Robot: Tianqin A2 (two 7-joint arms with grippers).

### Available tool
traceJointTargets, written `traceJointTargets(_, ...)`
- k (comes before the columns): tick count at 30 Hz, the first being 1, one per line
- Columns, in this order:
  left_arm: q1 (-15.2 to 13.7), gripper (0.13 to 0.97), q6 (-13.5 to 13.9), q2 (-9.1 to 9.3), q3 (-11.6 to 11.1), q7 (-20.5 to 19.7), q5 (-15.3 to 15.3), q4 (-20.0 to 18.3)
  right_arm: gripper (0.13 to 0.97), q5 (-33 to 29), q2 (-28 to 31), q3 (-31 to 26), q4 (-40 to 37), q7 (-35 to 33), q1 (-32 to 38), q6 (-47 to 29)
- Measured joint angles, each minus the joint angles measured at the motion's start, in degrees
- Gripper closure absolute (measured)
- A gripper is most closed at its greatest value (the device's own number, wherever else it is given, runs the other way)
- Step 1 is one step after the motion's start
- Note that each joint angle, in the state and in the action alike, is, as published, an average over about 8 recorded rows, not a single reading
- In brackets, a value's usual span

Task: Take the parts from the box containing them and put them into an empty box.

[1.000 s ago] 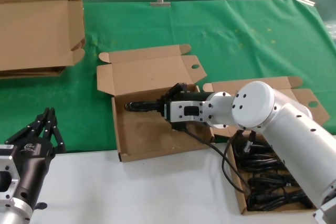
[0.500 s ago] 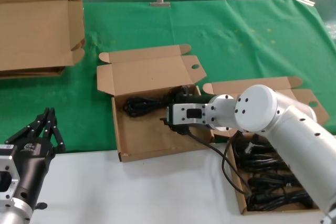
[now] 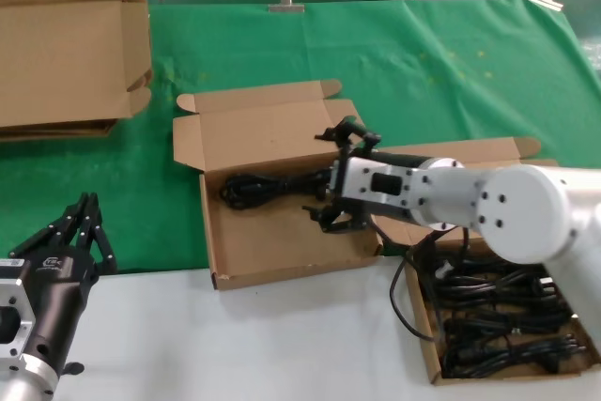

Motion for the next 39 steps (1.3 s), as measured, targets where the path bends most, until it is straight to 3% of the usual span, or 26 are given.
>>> traceJointTargets(10, 0.00, 0.925, 0.00, 0.00, 0.00, 0.00, -0.01, 0.00, 0.327, -6.65, 3.75, 10.67, 15.89, 13.43, -8.50, -3.34)
traceJointTargets(19, 0.00, 0.925, 0.00, 0.00, 0.00, 0.00, -0.01, 0.00, 0.199, -7.51, 6.81, 19.77, 24.39, 19.47, -16.06, -4.02)
traceJointTargets(28, 0.00, 0.925, 0.00, 0.00, 0.00, 0.00, -0.01, 0.00, 0.136, -6.61, 8.05, 27.27, 29.42, 23.45, -22.94, -3.53)
traceJointTargets(39, 0.00, 0.925, 0.00, 0.00, 0.00, 0.00, -0.01, 0.00, 0.129, -6.06, 6.79, 33.67, 31.91, 26.19, -28.56, -1.46)
